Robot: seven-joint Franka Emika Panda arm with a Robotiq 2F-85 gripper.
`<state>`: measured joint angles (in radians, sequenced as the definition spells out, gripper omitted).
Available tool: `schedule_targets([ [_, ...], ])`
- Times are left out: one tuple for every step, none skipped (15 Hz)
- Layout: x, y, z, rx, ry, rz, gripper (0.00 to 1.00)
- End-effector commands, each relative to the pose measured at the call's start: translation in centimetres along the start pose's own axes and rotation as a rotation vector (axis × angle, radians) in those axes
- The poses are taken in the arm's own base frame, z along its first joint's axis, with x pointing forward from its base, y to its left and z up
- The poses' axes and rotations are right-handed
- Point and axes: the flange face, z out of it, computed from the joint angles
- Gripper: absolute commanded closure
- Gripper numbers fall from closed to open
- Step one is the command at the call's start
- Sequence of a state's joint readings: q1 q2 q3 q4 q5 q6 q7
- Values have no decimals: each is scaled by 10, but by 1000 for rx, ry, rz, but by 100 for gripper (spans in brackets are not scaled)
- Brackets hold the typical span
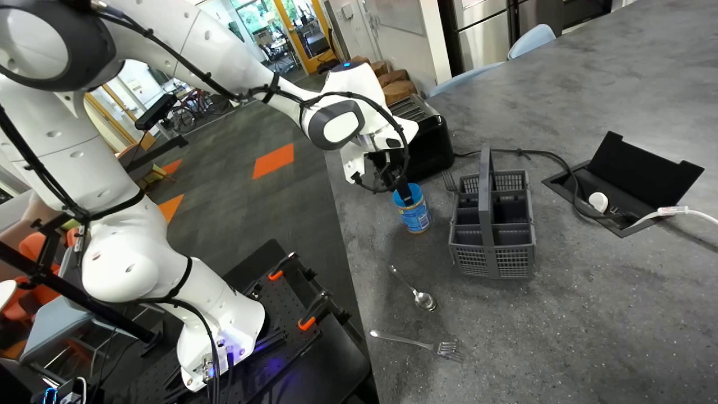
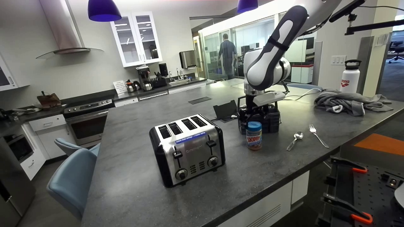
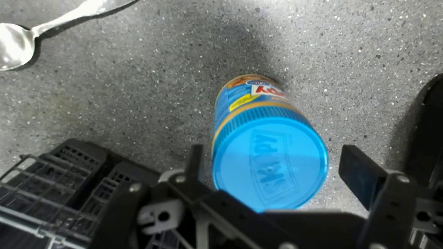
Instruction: Move the blue jar to the right
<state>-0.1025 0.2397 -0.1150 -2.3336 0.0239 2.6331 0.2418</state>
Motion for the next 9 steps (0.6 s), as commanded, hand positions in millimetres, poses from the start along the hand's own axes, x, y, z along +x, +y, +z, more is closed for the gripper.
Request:
schedule_targets([
  [7,-5,6,-1,-13,-1,0],
  [7,-7,8,-3,-17,-2,0],
  [6,-8,10,-4,-21,-4,0],
  [6,-9,12,-7,-25,-6,0],
  [4,-14,15,-9,-28,-6,0],
  [3,-16,18,-11,-32,-9,0],
  [3,-17,21,-16,-34,-10,0],
  [7,-3,20,-19,-36,-11,0],
  [8,1,21,-22,-35,-7,0],
])
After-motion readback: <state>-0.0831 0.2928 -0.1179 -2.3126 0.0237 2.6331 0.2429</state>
